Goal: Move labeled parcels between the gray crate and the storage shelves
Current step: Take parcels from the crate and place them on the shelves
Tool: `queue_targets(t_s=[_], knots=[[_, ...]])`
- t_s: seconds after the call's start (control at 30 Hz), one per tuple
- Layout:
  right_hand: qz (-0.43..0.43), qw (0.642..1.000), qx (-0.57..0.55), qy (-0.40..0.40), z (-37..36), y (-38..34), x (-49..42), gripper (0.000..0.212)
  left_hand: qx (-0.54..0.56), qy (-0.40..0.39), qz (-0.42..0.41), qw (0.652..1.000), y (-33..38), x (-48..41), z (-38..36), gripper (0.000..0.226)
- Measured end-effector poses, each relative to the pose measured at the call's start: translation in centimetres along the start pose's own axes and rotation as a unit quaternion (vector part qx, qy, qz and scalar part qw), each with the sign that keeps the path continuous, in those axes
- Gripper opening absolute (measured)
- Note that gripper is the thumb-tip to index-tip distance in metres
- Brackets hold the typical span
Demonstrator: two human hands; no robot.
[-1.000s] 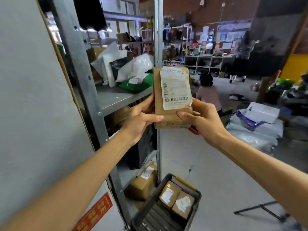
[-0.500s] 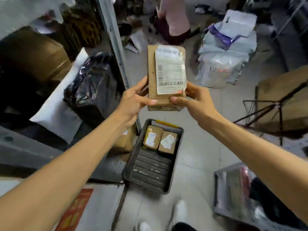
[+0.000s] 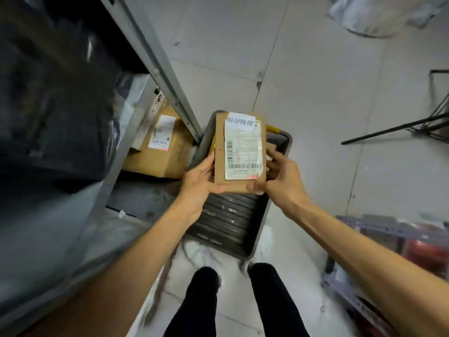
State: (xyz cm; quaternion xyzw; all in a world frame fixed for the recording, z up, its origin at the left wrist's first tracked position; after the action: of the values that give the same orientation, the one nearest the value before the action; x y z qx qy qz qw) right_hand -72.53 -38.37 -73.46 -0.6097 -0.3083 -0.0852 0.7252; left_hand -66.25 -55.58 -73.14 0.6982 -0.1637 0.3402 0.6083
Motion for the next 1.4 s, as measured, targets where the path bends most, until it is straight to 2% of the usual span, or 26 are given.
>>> queue_targets(t_s=[0.17,0.37,0.7,0.87,1.0,1.13,1.23,1.33,1.4], knots=[[-0.077,0.996,0.042,0.000,-3.1,9.6,-3.8,0.071,-0.016,-0.005,0.071,0.997,-7.7,-5.0,1.4,0.088],[-0.131,0.991,0.041,0.010,-6.8,17.6,-7.2,0.080,-0.051,0.006,0.128,0.990,-14.6,-9.5,4.4,0.086],[-0.158,0.986,0.021,0.041,-12.0,28.4,-13.5,0.074,-0.144,0.001,0.194,0.970,-23.9,-17.9,8.2,0.078],[-0.160,0.986,0.033,0.044,-14.5,32.4,-16.8,0.077,-0.125,0.023,0.219,0.967,-28.5,-21.4,9.9,0.084],[-0.161,0.985,0.032,0.044,-16.1,34.4,-19.2,0.075,-0.126,0.034,0.208,0.970,-30.5,-23.7,10.8,0.089],[-0.168,0.983,0.011,0.071,-16.8,36.2,-21.2,0.068,-0.140,0.039,0.190,0.971,-31.1,-25.9,11.5,0.093],[-0.176,0.980,-0.021,0.090,-17.6,37.0,-21.7,0.070,-0.158,0.044,0.180,0.970,-30.6,-26.0,11.2,0.099],[-0.195,0.976,-0.034,0.087,-18.6,37.4,-21.9,0.076,-0.186,0.060,0.171,0.966,-29.9,-25.4,10.9,0.088],[-0.203,0.977,-0.023,0.059,-19.0,37.5,-22.1,0.071,-0.202,0.066,0.170,0.962,-29.3,-24.9,10.8,0.073]])
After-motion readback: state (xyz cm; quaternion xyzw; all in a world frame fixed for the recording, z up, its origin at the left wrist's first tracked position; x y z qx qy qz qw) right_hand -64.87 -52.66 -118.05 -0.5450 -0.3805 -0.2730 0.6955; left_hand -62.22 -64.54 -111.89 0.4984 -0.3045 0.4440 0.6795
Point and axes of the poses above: each hand's wrist, its own x-axis away from the middle knuckle, its own z-axis out of the back of the hand, y = z × x, the point moved 5 cm from there along -x, towards the middle knuckle, and after that the axes turned 3 degrees about -x, right-handed, at the moved point
